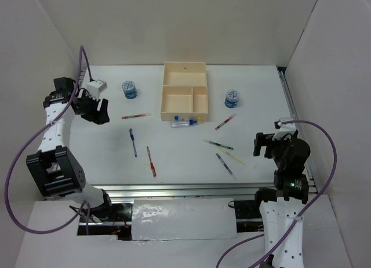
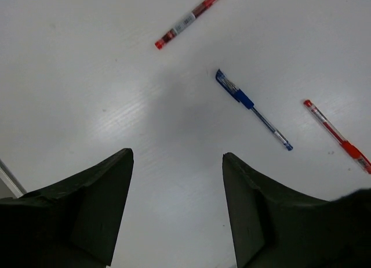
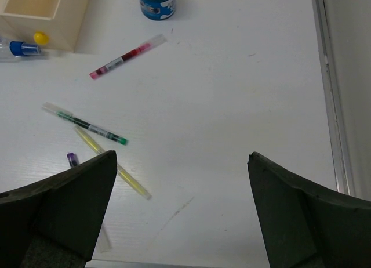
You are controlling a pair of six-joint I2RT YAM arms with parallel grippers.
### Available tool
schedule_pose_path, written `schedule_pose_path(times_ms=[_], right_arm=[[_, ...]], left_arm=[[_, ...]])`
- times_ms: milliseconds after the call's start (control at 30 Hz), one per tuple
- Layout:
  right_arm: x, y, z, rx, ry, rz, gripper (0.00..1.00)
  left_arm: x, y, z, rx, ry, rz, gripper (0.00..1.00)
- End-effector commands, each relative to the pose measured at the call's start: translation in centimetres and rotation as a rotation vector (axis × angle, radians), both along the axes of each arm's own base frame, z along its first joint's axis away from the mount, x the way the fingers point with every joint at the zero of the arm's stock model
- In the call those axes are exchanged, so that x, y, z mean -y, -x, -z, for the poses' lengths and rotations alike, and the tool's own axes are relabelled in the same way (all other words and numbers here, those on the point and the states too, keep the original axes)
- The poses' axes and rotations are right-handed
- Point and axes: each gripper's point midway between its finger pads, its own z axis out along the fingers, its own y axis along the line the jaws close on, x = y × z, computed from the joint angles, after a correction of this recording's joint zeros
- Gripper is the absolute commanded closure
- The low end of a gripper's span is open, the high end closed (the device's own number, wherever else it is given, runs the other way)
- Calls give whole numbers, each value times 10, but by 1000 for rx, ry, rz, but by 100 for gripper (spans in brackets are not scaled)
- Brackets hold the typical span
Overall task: Sort the stationery into containers
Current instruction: Pick up the pen from the center of the board.
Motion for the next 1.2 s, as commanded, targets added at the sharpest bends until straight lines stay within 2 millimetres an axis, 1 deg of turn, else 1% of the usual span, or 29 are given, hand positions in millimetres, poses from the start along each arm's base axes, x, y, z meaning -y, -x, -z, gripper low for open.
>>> schedule_pose_path(times_ms=[0,33,67,100,133,167,200,233,267,333,367,433,467,533,567,600,633,700,733,833,967,1000,1100,1167], right_arm=[[-1,-2,-15,28,14,-15,0],[-1,-2,-15,26,13,-15,0],[0,-2,-14,23,14,-14,0],[0,-2,-14,17,16,-13,0],[1,-3,-13,14,16,-12,0],[1,-3,-12,10,15,-12,0],[2,-3,-12,8,15,-9,0],[2,-3,-12,4,15,-10,0],[3,-3,-11,1,17,-8,0],[5,-3,-9,-6,19,-2,0],[5,-3,-9,-10,18,-4,0],[6,-3,-9,-11,20,-2,0],[6,-2,-8,-15,20,-2,0],[6,-3,-8,-18,19,-1,0],[6,-3,-9,-18,21,-4,0],[7,-3,-8,-22,20,-2,0],[7,-3,-6,-29,20,-3,0],[7,-3,-5,-34,20,-5,0],[7,-3,-6,-32,21,-4,0],[7,-3,-5,-37,22,-10,0],[8,-3,-4,-45,21,-5,0],[8,-3,-5,-41,21,-6,0],[8,-3,-3,-46,21,-5,0],[8,-3,-4,-44,22,-5,0]], left_arm=[[13,-28,-6,69,-9,193,26],[14,-33,-4,67,-7,216,29],[16,-40,-11,83,-2,244,32],[20,-48,2,61,-2,294,36],[23,-52,6,49,-6,325,41],[25,-59,13,16,2,350,43],[33,-64,15,17,-10,404,45],[33,-72,11,28,-22,426,47],[40,-75,26,-4,-21,463,47],[44,-84,34,-2,-48,484,48],[51,-91,41,13,-67,512,48],[56,-96,51,15,-100,543,48],[66,-101,58,23,-114,573,48],[72,-105,67,16,-142,595,49],[79,-105,78,-5,-144,615,48],[81,-111,80,1,-153,617,49],[85,-111,89,-20,-147,625,49],[86,-119,93,-17,-159,622,48],[86,-121,101,-29,-162,626,48],[87,-123,114,-46,-193,654,48],[85,-126,124,-59,-205,670,49],[96,-126,128,-61,-212,699,49],[98,-126,137,-71,-226,722,51],[99,-127,141,-77,-247,734,56]])
